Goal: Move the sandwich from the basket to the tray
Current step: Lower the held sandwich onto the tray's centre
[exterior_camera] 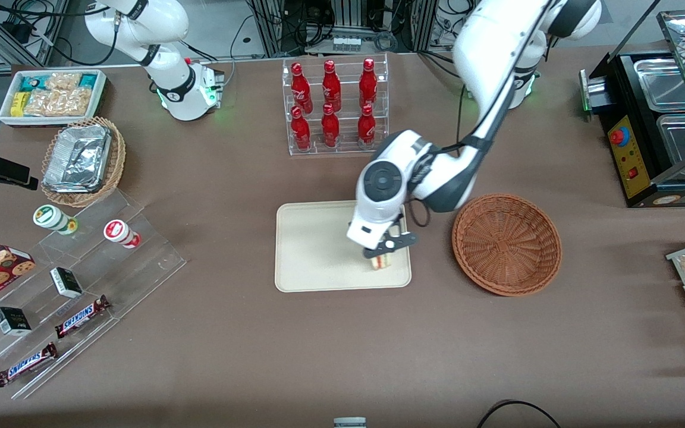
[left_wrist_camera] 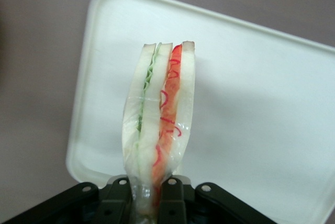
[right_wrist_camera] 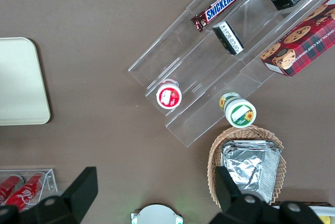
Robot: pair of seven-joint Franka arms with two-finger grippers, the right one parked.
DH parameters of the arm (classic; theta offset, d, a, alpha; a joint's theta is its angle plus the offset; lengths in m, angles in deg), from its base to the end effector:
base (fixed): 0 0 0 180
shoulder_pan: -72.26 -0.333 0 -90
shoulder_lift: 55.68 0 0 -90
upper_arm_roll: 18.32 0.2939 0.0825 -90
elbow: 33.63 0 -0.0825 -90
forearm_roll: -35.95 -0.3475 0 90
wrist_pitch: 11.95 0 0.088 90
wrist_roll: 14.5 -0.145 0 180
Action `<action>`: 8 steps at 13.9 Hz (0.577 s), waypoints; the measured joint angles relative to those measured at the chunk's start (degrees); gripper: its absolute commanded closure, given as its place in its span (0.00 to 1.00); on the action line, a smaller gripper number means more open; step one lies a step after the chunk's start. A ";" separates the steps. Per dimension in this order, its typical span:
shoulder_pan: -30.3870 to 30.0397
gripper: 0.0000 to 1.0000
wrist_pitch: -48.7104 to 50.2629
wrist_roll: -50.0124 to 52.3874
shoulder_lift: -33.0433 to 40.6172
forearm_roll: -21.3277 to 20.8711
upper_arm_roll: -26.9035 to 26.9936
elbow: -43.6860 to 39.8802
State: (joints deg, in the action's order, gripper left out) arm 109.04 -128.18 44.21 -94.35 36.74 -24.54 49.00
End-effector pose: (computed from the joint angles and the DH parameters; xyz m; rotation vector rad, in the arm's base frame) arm 0.4909 -0.4456 0.2509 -3.0861 -0.4689 0.1816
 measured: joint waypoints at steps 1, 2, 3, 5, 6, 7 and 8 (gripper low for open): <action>1.11 1.00 -0.17 0.87 -1.54 0.00 0.02 -1.71; 1.98 1.00 -0.62 1.81 -2.87 0.00 0.06 -3.16; 2.63 1.00 -1.16 2.45 -3.96 0.00 0.06 -4.22; 3.39 1.00 -1.73 2.86 -5.67 0.00 0.08 -5.63; 3.64 1.00 -1.96 2.97 -6.18 0.00 0.09 -5.93; 3.85 1.00 -2.03 3.26 -6.52 0.00 0.11 -6.17; 4.04 1.00 -2.04 3.54 -6.87 -0.06 0.21 -6.54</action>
State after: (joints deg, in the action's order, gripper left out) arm 113.08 -130.22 47.75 -101.23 36.68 -24.33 42.46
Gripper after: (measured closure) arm 0.833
